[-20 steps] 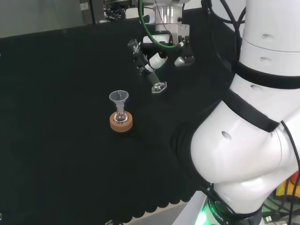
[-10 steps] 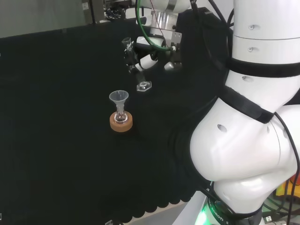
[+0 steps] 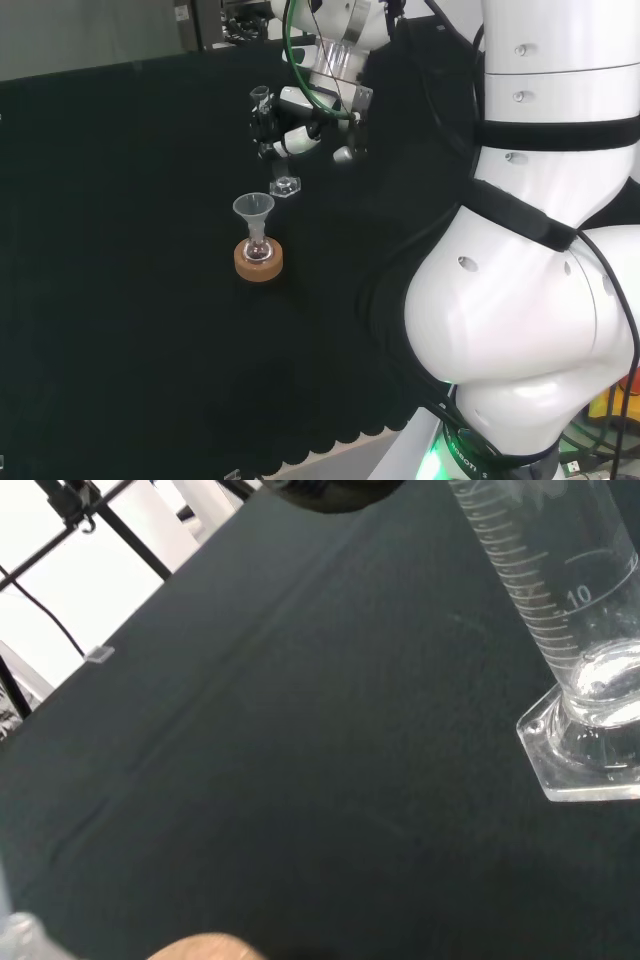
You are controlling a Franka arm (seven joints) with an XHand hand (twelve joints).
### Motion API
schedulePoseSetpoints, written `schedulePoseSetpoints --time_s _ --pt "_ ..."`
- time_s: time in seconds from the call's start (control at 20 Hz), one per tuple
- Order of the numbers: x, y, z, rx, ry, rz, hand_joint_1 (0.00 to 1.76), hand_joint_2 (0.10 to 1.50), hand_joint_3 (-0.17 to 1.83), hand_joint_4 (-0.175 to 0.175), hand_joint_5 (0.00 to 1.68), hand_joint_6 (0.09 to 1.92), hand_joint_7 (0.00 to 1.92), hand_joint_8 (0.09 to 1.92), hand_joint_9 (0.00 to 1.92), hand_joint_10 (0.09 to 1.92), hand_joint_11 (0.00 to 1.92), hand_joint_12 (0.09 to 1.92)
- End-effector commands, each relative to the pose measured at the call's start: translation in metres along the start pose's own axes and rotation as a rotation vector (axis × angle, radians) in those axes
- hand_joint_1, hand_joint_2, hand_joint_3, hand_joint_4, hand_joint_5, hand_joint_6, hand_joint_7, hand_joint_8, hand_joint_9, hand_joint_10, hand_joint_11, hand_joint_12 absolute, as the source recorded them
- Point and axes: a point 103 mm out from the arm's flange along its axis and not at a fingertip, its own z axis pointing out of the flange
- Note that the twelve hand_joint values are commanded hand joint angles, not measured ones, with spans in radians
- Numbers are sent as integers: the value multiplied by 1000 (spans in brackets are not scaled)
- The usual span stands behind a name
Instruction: Put the graduated cylinder back on the table.
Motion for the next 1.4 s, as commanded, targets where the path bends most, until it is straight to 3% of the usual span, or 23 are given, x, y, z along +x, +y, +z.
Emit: schedulePoseSetpoints --time_s 0.05,0.8,1.05,1.4 --pt "-10 11 4 -58 5 -24 1253 1130 0 -175 937 1058 970 1051 1426 87 1220 774" --pt "-31 15 23 -136 25 -24 1252 1131 0 -175 934 1062 965 1056 1416 87 1210 776" --pt "-41 8 18 -156 39 -23 1249 1138 2 -175 919 1086 948 1081 1407 87 1198 785" --pt "-40 13 26 -130 30 -12 1246 1143 2 -175 910 1099 938 1096 1399 87 1187 790"
